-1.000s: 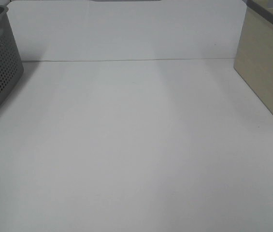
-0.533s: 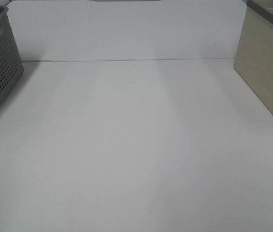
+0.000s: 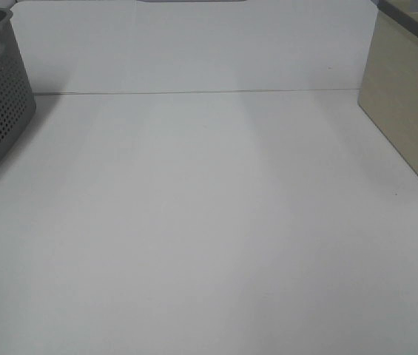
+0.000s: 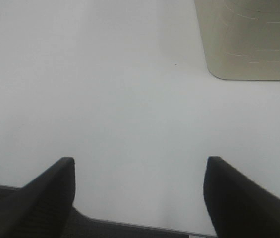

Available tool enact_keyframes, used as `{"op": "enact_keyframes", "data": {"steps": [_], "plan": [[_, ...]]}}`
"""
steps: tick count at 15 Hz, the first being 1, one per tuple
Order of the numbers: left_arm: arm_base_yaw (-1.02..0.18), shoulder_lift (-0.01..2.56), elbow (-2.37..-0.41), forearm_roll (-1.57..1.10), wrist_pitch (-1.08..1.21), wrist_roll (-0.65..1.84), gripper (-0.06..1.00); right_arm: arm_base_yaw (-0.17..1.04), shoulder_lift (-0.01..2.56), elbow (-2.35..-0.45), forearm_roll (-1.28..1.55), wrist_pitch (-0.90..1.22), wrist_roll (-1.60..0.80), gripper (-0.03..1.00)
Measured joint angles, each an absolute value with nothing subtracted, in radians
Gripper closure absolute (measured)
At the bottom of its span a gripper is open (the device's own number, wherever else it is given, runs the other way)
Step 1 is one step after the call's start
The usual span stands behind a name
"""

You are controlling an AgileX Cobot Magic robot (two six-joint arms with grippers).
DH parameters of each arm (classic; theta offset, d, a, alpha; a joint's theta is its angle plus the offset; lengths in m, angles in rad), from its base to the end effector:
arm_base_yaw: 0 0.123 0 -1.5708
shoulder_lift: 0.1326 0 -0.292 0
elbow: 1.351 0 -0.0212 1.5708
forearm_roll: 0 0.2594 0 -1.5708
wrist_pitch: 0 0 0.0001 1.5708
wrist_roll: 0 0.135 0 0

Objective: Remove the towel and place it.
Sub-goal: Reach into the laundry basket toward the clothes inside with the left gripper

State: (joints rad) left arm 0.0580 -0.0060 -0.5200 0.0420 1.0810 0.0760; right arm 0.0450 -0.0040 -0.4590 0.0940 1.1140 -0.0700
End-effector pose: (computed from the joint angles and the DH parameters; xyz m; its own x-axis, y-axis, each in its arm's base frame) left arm 0.0303 0.0068 0.2656 -0.4565 0.0692 -0.8870 -0.0475 0.9937 0.1020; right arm 0.0337 0.0129 0.2424 -0.5289 -0.0522 -0.8471 -0.1311 0.9911 0.0208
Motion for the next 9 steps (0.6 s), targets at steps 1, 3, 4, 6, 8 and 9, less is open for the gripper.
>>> {"op": "enact_keyframes", "data": {"steps": [1,3,4,6,8,9], "plan": [[0.058,-0.006,-0.520,0.042,1.081,0.076,-0.02,0.045,-0.004,-0.459,0.094,1.114,-0.070,0.26],[0.058,-0.006,-0.520,0.042,1.081,0.076,-0.02,0.045,-0.004,-0.459,0.094,1.114,-0.070,0.26],[0.058,-0.006,-0.520,0.042,1.081,0.076,-0.02,0.045,-0.004,-0.459,0.094,1.114,-0.070,0.26],[0.058,-0.006,-0.520,0.042,1.081,0.076,-0.02,0.045,-0.004,-0.459,0.094,1.114,-0.070,0.26],[0.058,-0.006,-0.520,0.042,1.081,0.076,-0.02,0.045,-0.004,-0.459,0.094,1.114,-0.070,0.26],[0.058,-0.006,-0.520,0.042,1.081,0.076,-0.02,0.045,-0.004,-0.459,0.094,1.114,-0.070,0.26]]}}
